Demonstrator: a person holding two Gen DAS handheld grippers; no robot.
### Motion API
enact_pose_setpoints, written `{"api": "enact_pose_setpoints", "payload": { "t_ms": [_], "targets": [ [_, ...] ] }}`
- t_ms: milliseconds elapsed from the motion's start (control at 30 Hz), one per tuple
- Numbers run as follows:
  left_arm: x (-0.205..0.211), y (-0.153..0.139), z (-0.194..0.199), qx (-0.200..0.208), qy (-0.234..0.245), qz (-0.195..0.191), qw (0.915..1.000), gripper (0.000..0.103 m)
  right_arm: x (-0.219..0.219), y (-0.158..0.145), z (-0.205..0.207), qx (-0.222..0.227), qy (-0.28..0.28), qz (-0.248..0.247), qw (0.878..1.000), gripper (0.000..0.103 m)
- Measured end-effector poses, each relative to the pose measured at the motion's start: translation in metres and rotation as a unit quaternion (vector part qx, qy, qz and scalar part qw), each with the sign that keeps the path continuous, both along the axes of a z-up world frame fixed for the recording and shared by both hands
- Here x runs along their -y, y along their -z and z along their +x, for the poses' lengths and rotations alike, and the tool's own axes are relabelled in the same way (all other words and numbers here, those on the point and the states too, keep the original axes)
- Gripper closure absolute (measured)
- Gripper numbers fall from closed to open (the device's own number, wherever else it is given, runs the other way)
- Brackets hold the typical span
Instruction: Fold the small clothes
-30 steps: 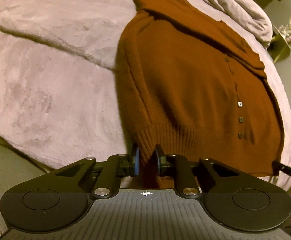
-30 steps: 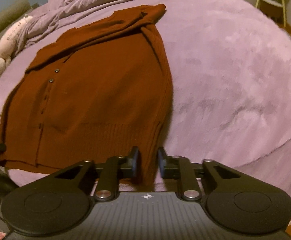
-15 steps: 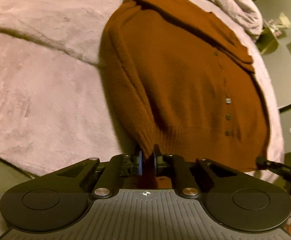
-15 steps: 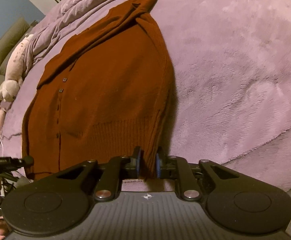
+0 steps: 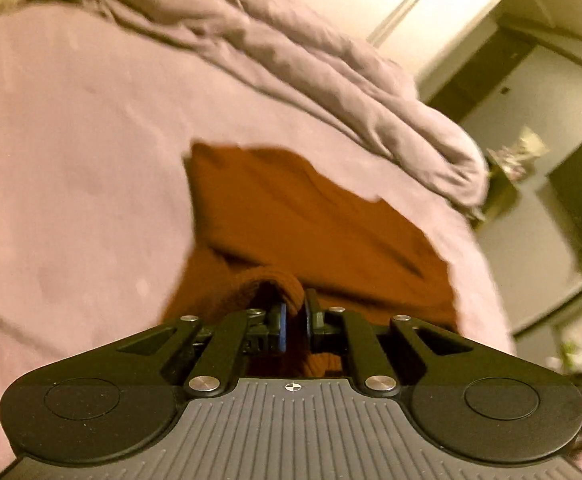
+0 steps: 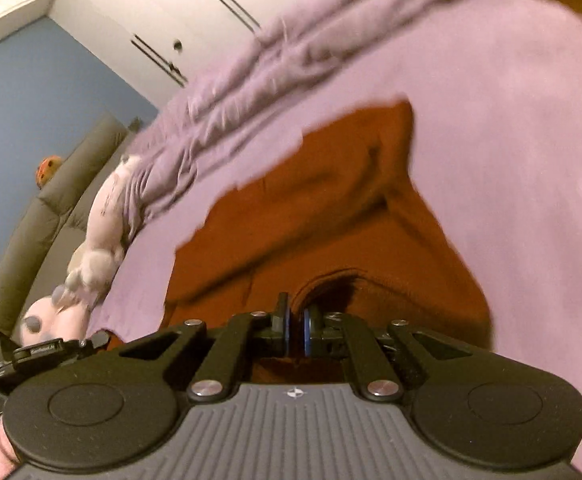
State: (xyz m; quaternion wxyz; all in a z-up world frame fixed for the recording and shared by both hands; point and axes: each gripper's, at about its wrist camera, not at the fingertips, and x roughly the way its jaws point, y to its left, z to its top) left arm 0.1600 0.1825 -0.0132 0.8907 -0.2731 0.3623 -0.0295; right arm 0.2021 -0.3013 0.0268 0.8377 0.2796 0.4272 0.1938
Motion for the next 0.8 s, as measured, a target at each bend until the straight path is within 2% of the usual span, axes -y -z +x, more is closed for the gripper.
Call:
{"api": "enact_pose_setpoints", "payload": {
  "t_ms": [100, 133, 167, 200, 233, 267, 300, 367, 433, 533, 700, 733, 800],
  "targets": [
    [0.005, 0.011, 0.019, -0.001, -0.01, 0.048, 0.9988, 0.086, -0.016, 0.001, 0.028, 0.024, 0.014, -0.061, 0.998, 0.096],
    [0.006, 0.015, 0.023, -0.007, -0.017, 0.063, 0.9978, 0.078, -0.02, 0.003, 0.035, 0.025, 0.017, -0.09, 0.995, 0.092],
    [0.004, 0.017, 0.024, -0.009, -0.028, 0.071, 0.997, 0.065, -0.021, 0.005, 0.041, 0.023, 0.018, -0.107, 0.994, 0.09],
    [0.0, 0.019, 0.023, -0.008, -0.042, 0.074, 0.9963, 0.06, -0.021, 0.007, 0.046, 0.022, 0.016, -0.121, 0.992, 0.088],
    [-0.005, 0.019, 0.021, -0.006, -0.049, 0.072, 0.9962, 0.05, -0.019, 0.008, 0.049, 0.027, 0.013, -0.13, 0.991, 0.081],
    [-0.013, 0.019, 0.017, -0.005, -0.058, 0.069, 0.996, 0.044, -0.015, 0.009, 0.049, 0.033, 0.013, -0.135, 0.99, 0.071],
    [-0.018, 0.021, 0.015, -0.004, -0.061, 0.069, 0.9958, 0.044, -0.012, 0.009, 0.05, 0.039, 0.01, -0.145, 0.989, 0.068],
    [-0.028, 0.028, 0.015, -0.006, -0.036, 0.064, 0.9973, 0.038, -0.01, 0.009, 0.052, 0.055, -0.003, -0.181, 0.982, 0.059],
    [-0.031, 0.036, 0.021, -0.019, 0.008, 0.059, 0.9981, 0.034, -0.011, 0.011, 0.052, 0.069, -0.032, -0.207, 0.975, 0.055],
    [-0.021, 0.045, 0.031, -0.031, 0.058, 0.061, 0.9959, 0.029, -0.027, 0.018, 0.058, 0.07, -0.078, -0.243, 0.964, 0.055],
    [-0.003, 0.057, 0.051, -0.045, 0.093, 0.07, 0.9922, 0.029, -0.054, 0.035, 0.068, 0.075, -0.131, -0.314, 0.937, 0.055],
    [0.001, 0.058, 0.053, -0.046, 0.097, 0.071, 0.9917, 0.031, -0.055, 0.038, 0.07, 0.07, -0.135, -0.32, 0.935, 0.055],
    [0.008, 0.056, 0.053, -0.041, 0.115, 0.083, 0.989, 0.042, -0.056, 0.041, 0.07, 0.07, -0.136, -0.319, 0.935, 0.056]
  ]
}}
